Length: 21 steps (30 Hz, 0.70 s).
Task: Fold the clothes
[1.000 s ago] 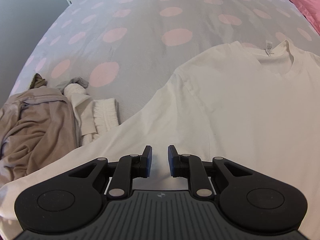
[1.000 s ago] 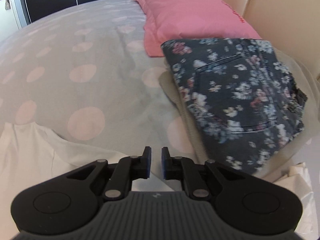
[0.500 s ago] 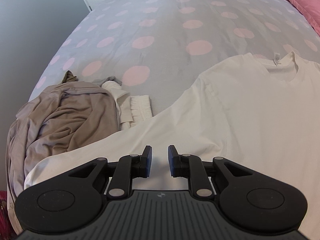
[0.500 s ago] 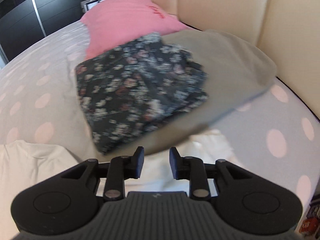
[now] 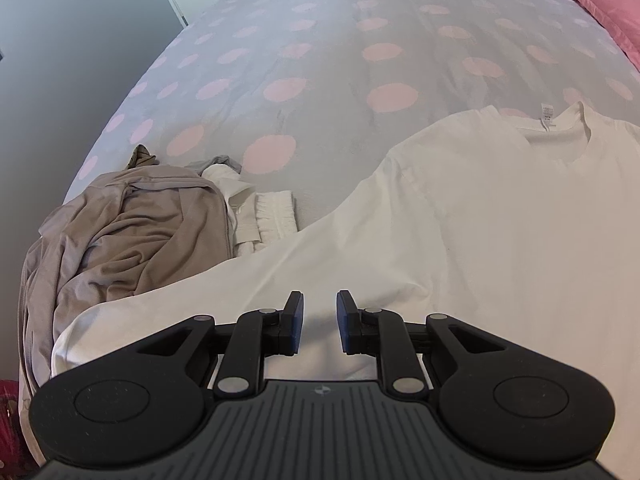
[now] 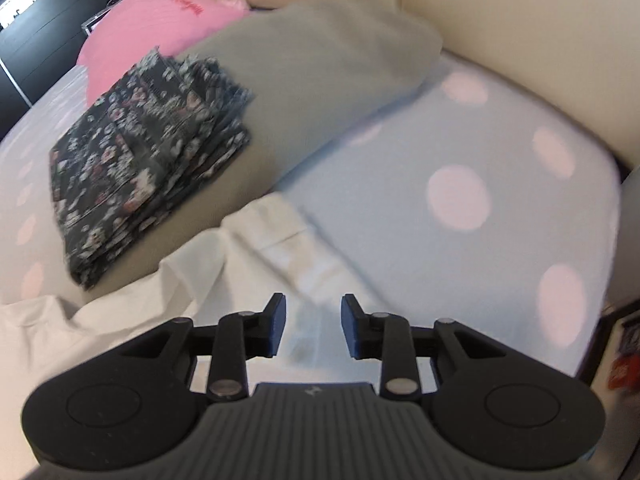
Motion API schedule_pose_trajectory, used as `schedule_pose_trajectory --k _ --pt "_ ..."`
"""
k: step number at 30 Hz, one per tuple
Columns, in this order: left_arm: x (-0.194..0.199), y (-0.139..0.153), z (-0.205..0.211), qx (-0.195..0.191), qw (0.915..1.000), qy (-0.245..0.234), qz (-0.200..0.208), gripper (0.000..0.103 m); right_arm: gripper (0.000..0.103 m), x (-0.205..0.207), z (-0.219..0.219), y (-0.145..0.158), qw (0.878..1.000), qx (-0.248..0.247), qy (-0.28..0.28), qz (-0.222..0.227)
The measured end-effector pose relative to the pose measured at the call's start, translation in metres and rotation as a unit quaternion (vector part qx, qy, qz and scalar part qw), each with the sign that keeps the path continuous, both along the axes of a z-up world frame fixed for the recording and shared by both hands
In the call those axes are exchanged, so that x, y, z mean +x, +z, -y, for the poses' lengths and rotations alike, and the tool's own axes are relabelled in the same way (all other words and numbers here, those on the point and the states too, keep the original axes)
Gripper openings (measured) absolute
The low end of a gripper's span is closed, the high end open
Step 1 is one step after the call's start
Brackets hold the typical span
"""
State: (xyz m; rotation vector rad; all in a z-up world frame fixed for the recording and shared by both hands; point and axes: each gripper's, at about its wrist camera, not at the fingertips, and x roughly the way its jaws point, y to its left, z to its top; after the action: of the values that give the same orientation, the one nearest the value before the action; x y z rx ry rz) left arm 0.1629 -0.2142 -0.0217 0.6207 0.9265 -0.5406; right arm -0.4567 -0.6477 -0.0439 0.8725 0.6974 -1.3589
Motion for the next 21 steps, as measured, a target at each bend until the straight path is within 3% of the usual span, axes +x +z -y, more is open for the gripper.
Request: schedule_pose_trajectory --k 3,6,9,10,13,15,19,21 --pt "-0.005 -0.003 0.005 0.006 0.9999 -0.011 0.002 0.016 0.033 0.022 -0.011 0.005 0.996 -0.031 0.082 -0.032" --pt "-0.009 -0.006 0.01 0.014 0.9997 -0.021 0.003 0.016 0.032 0.045 -0.025 -0.003 0.985 -0.021 0.167 -0.034" --pt "-0.011 -0.008 0.014 0.019 0.9995 -0.026 0.004 0.017 0.033 0.067 -0.034 -0.014 0.977 -0.01 0.21 -0.045" --pt "-0.012 -0.009 0.015 0.019 0.9994 -0.027 0.003 0.017 0.034 0.071 -0.036 -0.018 0.976 -0.004 0.217 -0.036" --pt "-0.014 -0.01 0.017 0.023 0.9991 -0.034 0.004 0.017 0.049 0.089 -0.036 -0.027 0.975 0.011 0.222 -0.025" --pt "-0.015 -0.012 0.018 0.027 0.9989 -0.037 0.005 0.017 0.051 0.102 -0.034 -0.035 0.976 0.016 0.216 -0.033" --pt "-0.015 -0.014 0.019 0.036 0.9986 -0.039 0.007 0.017 0.043 0.126 -0.032 -0.047 0.974 0.0 0.197 -0.114" --pt "-0.016 -0.015 0.02 0.036 0.9985 -0.04 0.007 0.017 0.03 0.128 -0.029 -0.047 0.974 -0.01 0.187 -0.128"
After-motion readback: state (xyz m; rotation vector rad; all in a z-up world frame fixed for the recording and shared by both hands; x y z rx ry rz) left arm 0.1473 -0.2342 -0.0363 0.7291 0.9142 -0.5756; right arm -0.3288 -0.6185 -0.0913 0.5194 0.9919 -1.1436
